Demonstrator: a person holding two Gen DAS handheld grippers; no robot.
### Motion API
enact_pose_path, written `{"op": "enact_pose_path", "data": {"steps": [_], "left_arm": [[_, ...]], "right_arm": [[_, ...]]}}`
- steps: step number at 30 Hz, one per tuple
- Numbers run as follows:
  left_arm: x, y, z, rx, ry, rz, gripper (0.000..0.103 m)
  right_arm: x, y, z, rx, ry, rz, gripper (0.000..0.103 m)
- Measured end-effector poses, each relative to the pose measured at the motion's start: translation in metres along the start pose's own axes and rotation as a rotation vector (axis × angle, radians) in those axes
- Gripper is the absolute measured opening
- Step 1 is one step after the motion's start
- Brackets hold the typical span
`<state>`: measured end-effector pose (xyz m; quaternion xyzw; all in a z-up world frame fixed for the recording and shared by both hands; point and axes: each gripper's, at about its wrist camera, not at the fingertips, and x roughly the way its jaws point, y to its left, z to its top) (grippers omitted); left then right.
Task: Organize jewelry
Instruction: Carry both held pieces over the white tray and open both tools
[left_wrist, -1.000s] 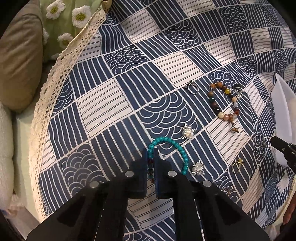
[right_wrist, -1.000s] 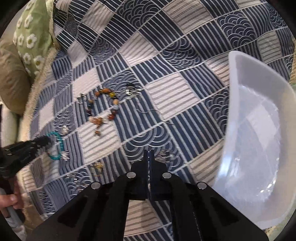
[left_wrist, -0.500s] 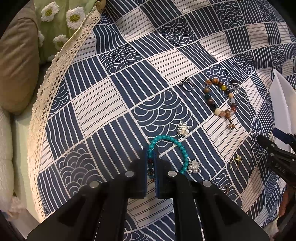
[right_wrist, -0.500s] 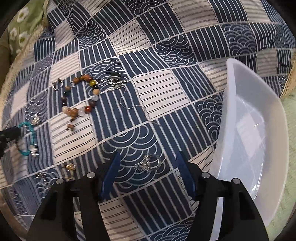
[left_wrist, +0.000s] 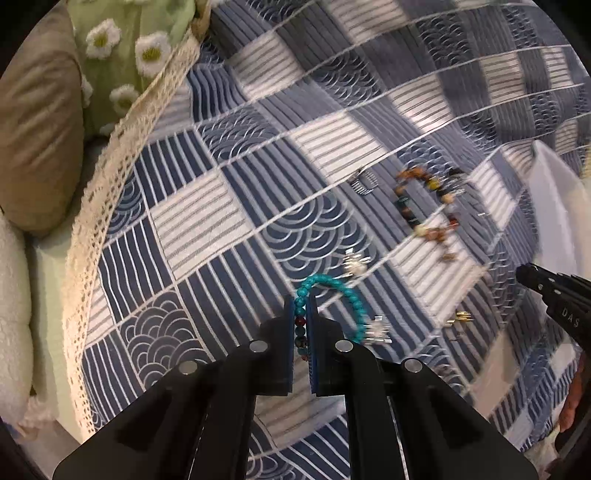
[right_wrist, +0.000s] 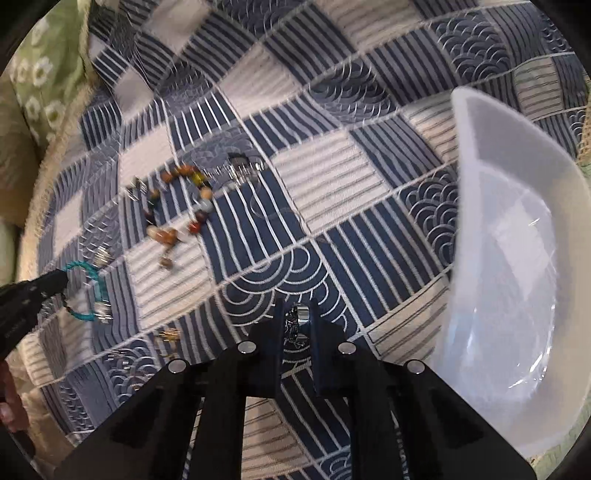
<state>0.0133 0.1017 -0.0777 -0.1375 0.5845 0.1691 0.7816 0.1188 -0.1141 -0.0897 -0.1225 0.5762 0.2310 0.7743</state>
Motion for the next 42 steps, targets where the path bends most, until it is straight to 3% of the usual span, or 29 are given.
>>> {"op": "enact_pose_path", "data": {"steps": [5,9,15,21,25,33,42], "left_arm": [[-0.064,-0.026,0.005,0.049,-0.122,-0.085,0.006],[-0.119,-0.072,0.010,0.139,-0.214,-0.130,0.006],[-0.152,-0.158,0.016,0.291,-0.268,-0.220,0.006],[-0.118,-0.255,0.023,0.355,-0.169,-0.403,0.006],[-0.080,-0.302,0.023,0.363,-0.091,-0.455,0.006],[-0.012,-0.343,0.015,0.371,0.031,-0.431,0.006],[-0.001,-0.340,0.014,0.366,0.037,-0.407,0.006]], "right_arm": [[-0.072,-0.018,0.008,0.026,-0.135,-0.017,0.013],[-0.109,-0.041,0.014,0.073,-0.208,-0.064,0.013],[-0.117,-0.093,0.008,0.166,-0.194,-0.139,0.013],[-0.099,-0.155,-0.004,0.305,-0.114,-0.158,0.013],[-0.083,-0.185,-0.016,0.354,-0.048,-0.155,0.013],[-0.060,-0.203,-0.029,0.355,0.031,-0.177,0.013],[-0.051,-0.197,-0.025,0.329,0.059,-0.179,0.014]]}}
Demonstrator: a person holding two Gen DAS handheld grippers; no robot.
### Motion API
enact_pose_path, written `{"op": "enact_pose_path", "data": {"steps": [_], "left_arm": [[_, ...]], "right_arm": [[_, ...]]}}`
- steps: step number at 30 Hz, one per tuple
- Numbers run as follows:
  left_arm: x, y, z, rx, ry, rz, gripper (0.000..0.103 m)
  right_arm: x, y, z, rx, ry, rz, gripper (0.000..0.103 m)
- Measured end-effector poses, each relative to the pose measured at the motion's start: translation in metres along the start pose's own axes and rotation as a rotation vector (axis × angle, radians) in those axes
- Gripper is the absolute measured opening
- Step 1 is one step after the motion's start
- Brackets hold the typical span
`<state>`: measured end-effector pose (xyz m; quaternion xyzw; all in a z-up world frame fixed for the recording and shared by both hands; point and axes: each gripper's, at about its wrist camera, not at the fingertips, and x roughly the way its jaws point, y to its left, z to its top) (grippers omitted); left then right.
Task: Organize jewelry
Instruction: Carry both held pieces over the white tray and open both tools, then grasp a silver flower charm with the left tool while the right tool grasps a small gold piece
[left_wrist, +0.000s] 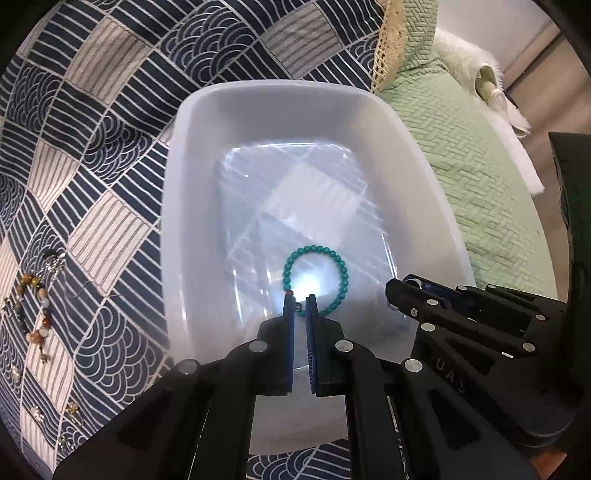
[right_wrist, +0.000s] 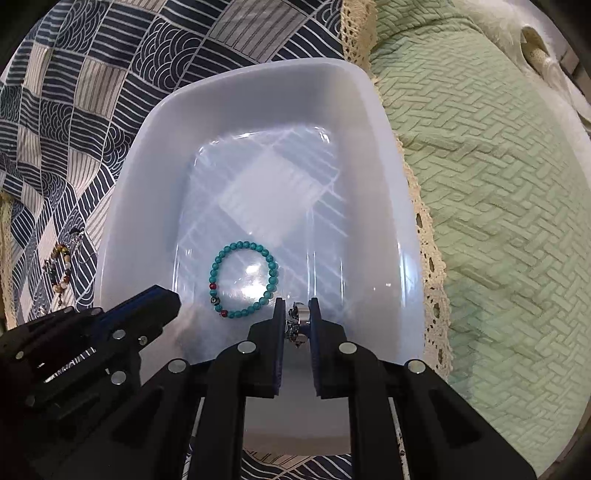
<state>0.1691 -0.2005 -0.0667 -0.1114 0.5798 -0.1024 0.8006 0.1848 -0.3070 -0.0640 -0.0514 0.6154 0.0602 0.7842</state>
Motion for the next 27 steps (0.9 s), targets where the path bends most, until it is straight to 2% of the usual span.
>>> {"op": "enact_pose_path", "data": {"steps": [2,3,4,5,9,10,12,13,14,15,18,19,20,22,24,27], "left_arm": [[-0.006,0.004,0.000,-0.013,-0.011,-0.002,0.007],[-0.010,0.006,-0.001,-0.018,-0.016,-0.004,0.007],[-0.017,0.009,-0.001,-0.021,-0.024,-0.005,0.007],[-0.022,0.010,-0.001,-0.024,-0.030,-0.006,0.007],[-0.060,0.022,0.001,-0.032,-0.073,-0.002,0.009],[-0.075,0.027,-0.001,-0.025,-0.091,0.010,0.013],[-0.107,0.046,-0.007,-0.008,-0.136,0.074,0.030],[-0.120,0.055,-0.010,-0.002,-0.155,0.107,0.046],[-0.130,0.065,-0.014,0.004,-0.173,0.148,0.054],[-0.144,0.081,-0.021,0.012,-0.186,0.210,0.056],[-0.161,0.126,-0.037,0.001,-0.174,0.314,0.061],[-0.162,0.140,-0.042,-0.005,-0.166,0.343,0.067],[-0.162,0.155,-0.049,-0.012,-0.159,0.381,0.068],[-0.155,0.185,-0.058,-0.037,-0.139,0.435,0.070],[-0.143,0.213,-0.065,-0.084,-0.110,0.440,0.070],[-0.116,0.254,-0.075,-0.177,-0.052,0.411,0.069]], "right_arm": [[-0.001,0.001,0.001,0.002,-0.002,0.009,0.014],[-0.002,0.001,0.001,0.004,-0.002,0.010,0.019],[-0.003,0.001,0.001,0.007,-0.006,0.005,0.024],[-0.004,0.001,0.002,0.007,-0.011,0.003,0.037],[-0.019,0.001,0.002,0.015,-0.051,0.037,0.040],[-0.025,0.005,0.001,0.011,-0.068,0.051,0.040],[-0.039,0.013,-0.002,-0.007,-0.101,0.074,0.040],[-0.046,0.022,-0.004,-0.021,-0.119,0.091,0.040],[-0.053,0.033,-0.006,-0.040,-0.137,0.111,0.040],[-0.058,0.042,-0.008,-0.056,-0.147,0.127,0.040],[-0.071,0.074,-0.014,-0.108,-0.170,0.202,0.041],[-0.073,0.085,-0.015,-0.122,-0.170,0.226,0.045],[-0.073,0.095,-0.016,-0.134,-0.170,0.237,0.047],[-0.071,0.114,-0.019,-0.155,-0.161,0.247,0.048],[-0.062,0.134,-0.021,-0.175,-0.137,0.258,0.048],[-0.051,0.156,-0.028,-0.199,-0.107,0.245,0.048]]}}
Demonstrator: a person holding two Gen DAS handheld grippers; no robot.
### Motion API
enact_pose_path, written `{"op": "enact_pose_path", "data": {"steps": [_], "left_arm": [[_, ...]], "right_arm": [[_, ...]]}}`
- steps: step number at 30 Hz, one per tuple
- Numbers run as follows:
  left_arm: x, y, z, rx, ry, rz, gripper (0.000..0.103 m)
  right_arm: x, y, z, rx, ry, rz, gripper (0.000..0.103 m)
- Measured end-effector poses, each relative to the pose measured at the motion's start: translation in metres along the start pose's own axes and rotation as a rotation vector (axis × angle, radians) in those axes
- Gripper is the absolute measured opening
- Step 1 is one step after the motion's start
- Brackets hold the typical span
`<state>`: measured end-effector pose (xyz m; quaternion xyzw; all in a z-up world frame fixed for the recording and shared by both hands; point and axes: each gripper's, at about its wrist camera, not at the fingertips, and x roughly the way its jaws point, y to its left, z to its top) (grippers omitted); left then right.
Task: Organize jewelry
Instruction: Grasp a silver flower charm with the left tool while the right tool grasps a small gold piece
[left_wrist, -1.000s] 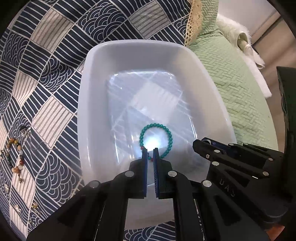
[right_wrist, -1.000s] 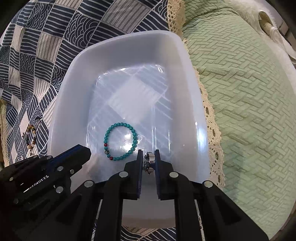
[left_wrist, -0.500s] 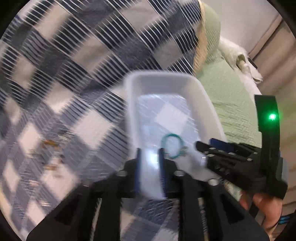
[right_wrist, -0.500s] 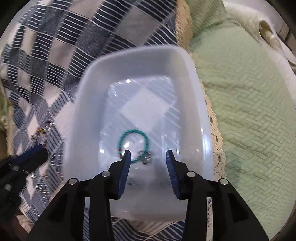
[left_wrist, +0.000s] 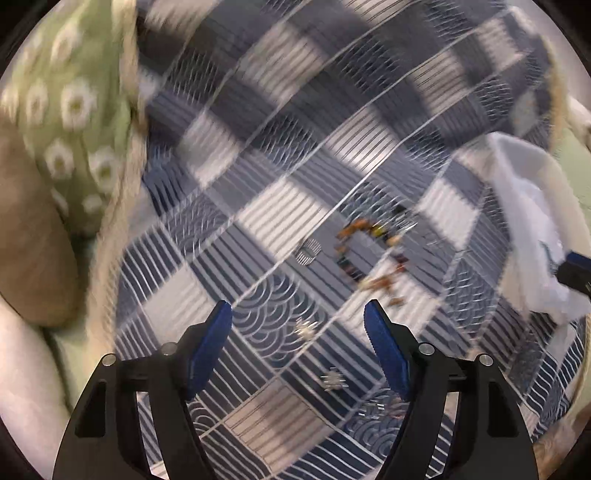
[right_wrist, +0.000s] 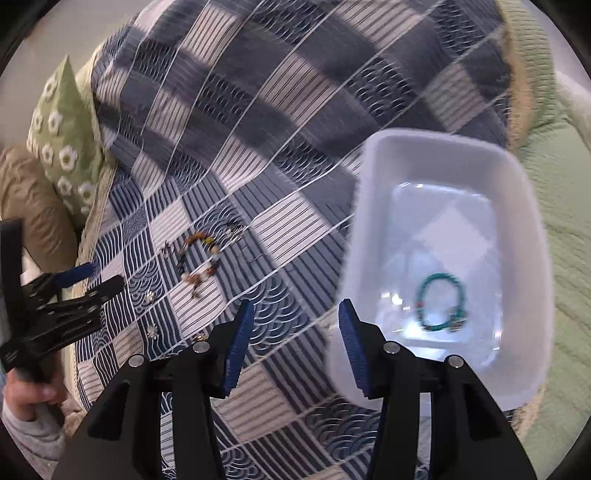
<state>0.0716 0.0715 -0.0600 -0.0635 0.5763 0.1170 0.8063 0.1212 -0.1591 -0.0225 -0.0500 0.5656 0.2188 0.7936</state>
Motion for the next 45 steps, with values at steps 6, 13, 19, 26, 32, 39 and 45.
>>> {"op": "enact_pose_path", "data": {"steps": [6,13,19,26,32,39,45], "left_arm": [[0.047,0.009,-0.004,-0.050,0.101,-0.025,0.056],[0.059,0.005,-0.009,-0.051,0.163,-0.028,0.040],[0.059,-0.002,-0.014,-0.031,0.170,-0.002,0.018],[0.055,-0.005,-0.013,-0.035,0.154,-0.005,0.017],[0.039,0.008,-0.013,-0.055,0.134,-0.033,0.017],[0.032,0.020,-0.010,-0.062,0.134,-0.047,0.017],[0.031,0.021,-0.006,-0.074,0.138,-0.044,0.017]], "right_arm": [[0.035,0.027,-0.008,-0.029,0.066,-0.019,0.048],[0.054,0.049,-0.021,-0.084,0.110,-0.035,0.048],[0.066,0.068,-0.028,-0.120,0.132,-0.026,0.048],[0.083,0.094,-0.037,-0.160,0.141,0.027,0.048],[0.104,0.112,-0.037,-0.176,0.162,0.048,0.042],[0.112,0.123,-0.046,-0.257,0.174,-0.037,0.032],[0.110,0.126,-0.048,-0.288,0.179,-0.038,0.023]]}}
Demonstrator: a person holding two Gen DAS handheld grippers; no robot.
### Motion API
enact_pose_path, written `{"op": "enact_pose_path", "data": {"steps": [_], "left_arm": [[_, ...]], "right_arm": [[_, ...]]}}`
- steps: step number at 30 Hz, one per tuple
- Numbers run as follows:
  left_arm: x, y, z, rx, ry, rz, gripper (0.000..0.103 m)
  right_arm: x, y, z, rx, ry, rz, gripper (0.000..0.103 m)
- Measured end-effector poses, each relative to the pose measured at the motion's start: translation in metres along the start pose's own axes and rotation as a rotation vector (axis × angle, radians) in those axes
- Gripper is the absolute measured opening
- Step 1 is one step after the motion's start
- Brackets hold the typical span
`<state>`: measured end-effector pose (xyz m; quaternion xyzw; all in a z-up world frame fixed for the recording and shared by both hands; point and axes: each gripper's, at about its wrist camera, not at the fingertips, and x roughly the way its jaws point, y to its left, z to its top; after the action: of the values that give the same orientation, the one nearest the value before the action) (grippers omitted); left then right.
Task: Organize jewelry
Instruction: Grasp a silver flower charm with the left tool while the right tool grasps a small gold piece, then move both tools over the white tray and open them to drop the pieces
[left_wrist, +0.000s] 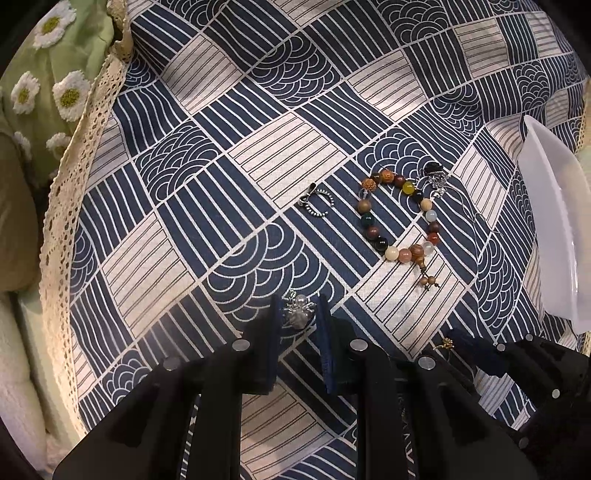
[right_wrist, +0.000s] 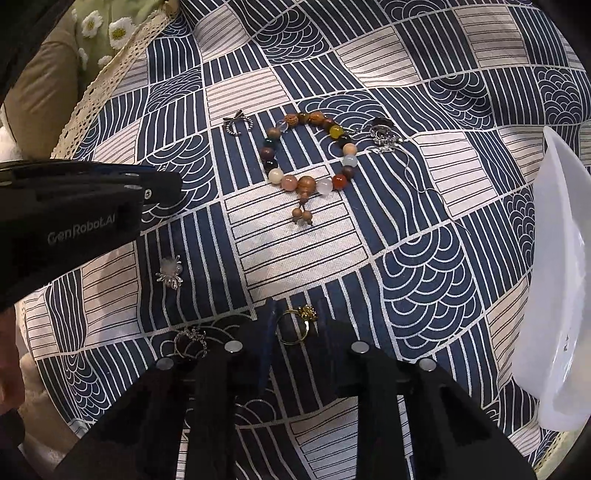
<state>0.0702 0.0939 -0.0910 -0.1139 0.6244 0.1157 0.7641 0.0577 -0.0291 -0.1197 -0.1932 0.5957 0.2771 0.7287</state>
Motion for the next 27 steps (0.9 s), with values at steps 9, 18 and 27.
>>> {"op": "enact_pose_path", "data": {"steps": [9,18,27], "left_arm": [[-0.038,-0.024,-0.005,0.043,-0.093,-0.054,0.017],[-0.097,-0.129,-0.002,0.193,-0.201,-0.213,0.017],[-0.051,-0.266,0.010,0.340,-0.130,-0.267,0.017]], "right_arm": [[-0.069,-0.058,0.005,0.119,-0.118,0.100,0.007],[-0.128,-0.181,-0.019,0.308,-0.204,-0.076,0.007],[-0.102,-0.277,-0.060,0.526,-0.133,-0.184,0.007]]}}
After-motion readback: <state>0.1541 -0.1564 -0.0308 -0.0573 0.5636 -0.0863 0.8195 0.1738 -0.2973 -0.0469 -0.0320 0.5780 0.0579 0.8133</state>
